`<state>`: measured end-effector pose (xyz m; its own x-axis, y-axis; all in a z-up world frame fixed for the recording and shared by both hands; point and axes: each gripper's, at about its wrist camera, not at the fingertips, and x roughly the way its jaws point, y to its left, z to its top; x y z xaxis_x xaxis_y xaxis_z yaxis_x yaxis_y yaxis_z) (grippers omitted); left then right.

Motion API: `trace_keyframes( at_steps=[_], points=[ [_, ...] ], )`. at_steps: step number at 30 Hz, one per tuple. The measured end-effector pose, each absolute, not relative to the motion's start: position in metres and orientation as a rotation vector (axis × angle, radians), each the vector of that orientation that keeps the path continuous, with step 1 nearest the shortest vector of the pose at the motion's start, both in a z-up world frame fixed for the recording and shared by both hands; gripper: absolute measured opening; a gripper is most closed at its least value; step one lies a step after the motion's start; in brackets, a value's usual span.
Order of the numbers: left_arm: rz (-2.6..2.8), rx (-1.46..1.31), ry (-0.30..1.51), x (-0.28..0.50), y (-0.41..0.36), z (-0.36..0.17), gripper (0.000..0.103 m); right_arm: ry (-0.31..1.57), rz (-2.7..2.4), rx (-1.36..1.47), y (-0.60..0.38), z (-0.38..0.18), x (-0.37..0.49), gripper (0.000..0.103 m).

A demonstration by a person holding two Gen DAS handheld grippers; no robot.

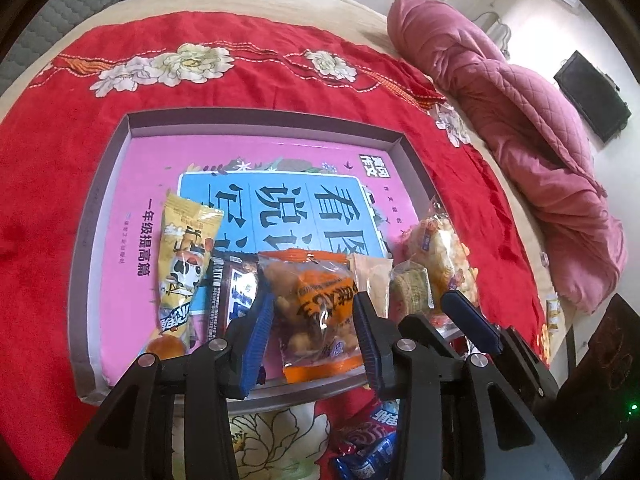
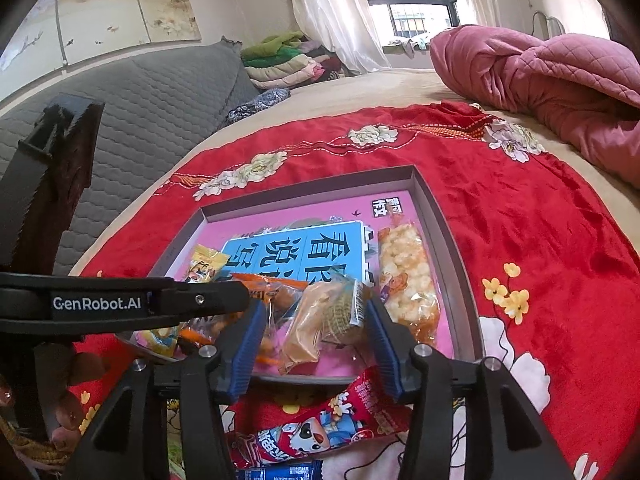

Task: Organize snacks
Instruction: 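Open the right tool to release the cake while the left releases the nut bag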

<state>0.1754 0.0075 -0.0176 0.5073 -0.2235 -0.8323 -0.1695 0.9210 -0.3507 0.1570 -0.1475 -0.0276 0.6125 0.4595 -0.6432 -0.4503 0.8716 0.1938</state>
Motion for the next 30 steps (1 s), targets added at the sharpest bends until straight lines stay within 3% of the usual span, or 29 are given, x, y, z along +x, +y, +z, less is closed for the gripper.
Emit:
trace_keyframes(
  at_steps=[4, 11, 23, 30],
  points=[
    [-0.031, -0.416, 1.046, 0.174, 0.008, -0.015, 0.052, 0.742, 0.525, 0.015, -0.149, -0.027, 0.157, 0.051],
    [-0.029, -0.413, 1.036, 0.169, 0.012, -0.006, 0.056, 0.725, 0.534, 0.038, -0.152, -0.022, 0.156, 0.057],
    [-0.027, -0.412, 1.028, 0.156, 0.015, 0.003, 0.057, 0.672, 0.556, 0.098, -0.161, -0.008, 0.153, 0.068],
    [-0.015, -0.423, 1.021, 0.149, 0.019, 0.008, 0.057, 0.663, 0.557, 0.105, -0.163, -0.006, 0.153, 0.068]
  ],
)
